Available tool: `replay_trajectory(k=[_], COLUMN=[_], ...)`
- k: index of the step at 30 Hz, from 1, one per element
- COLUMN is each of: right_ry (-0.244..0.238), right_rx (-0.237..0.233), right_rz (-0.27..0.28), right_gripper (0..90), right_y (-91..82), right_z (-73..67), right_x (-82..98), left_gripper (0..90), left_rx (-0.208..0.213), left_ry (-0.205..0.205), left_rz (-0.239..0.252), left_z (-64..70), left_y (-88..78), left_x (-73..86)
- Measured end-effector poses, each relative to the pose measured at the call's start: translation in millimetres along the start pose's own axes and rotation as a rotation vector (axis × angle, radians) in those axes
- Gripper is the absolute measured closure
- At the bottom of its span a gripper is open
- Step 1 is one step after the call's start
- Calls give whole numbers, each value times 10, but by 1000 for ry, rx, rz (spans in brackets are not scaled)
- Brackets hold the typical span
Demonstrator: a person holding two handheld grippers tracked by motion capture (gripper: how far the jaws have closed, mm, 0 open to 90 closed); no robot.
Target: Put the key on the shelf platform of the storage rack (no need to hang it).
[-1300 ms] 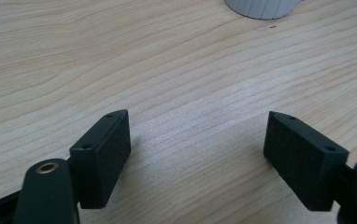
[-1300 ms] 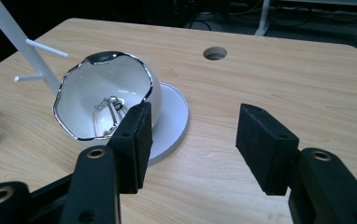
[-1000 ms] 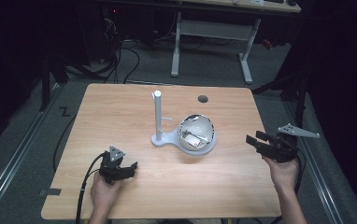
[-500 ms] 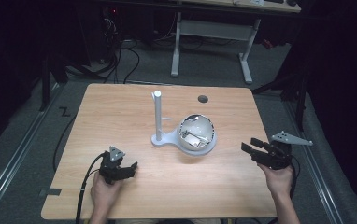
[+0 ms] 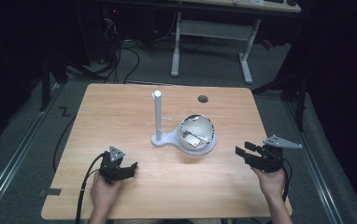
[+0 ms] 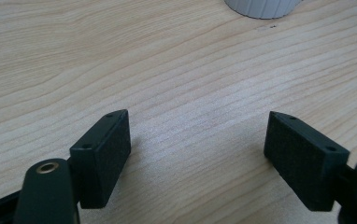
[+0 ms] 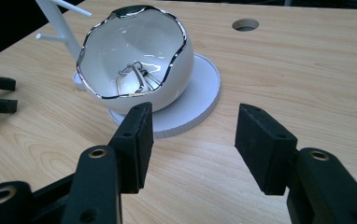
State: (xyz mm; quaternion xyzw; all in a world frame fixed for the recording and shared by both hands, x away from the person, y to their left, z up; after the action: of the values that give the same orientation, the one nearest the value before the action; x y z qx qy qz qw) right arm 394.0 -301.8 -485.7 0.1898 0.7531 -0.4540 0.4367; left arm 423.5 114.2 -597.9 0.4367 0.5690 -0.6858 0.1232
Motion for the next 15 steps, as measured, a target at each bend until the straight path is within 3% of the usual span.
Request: replay_trajectory(k=[15], right_ry=[11], right_rx=[-3], right_rz=[-18], right_gripper=[483], right_y=[189], right_z=[-19], right_x=[161], left_gripper=[233], left_rx=[0], left_ry=[0], left_rz=[0], left_z=[0], left_y=[0], left_x=[0])
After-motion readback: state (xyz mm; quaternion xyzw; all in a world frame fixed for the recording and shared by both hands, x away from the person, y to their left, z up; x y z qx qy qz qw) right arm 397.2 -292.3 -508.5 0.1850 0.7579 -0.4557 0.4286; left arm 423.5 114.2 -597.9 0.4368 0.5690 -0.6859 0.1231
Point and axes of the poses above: each handheld gripper's, and its own axes: y roughly forward along the jaws, x roughly out of its underside, z roughly to its right, the point moved 9 cm from there along y, roughly forward along the jaws, and after that the axes turned 4 degrees about -x, right-handed, at the moved point
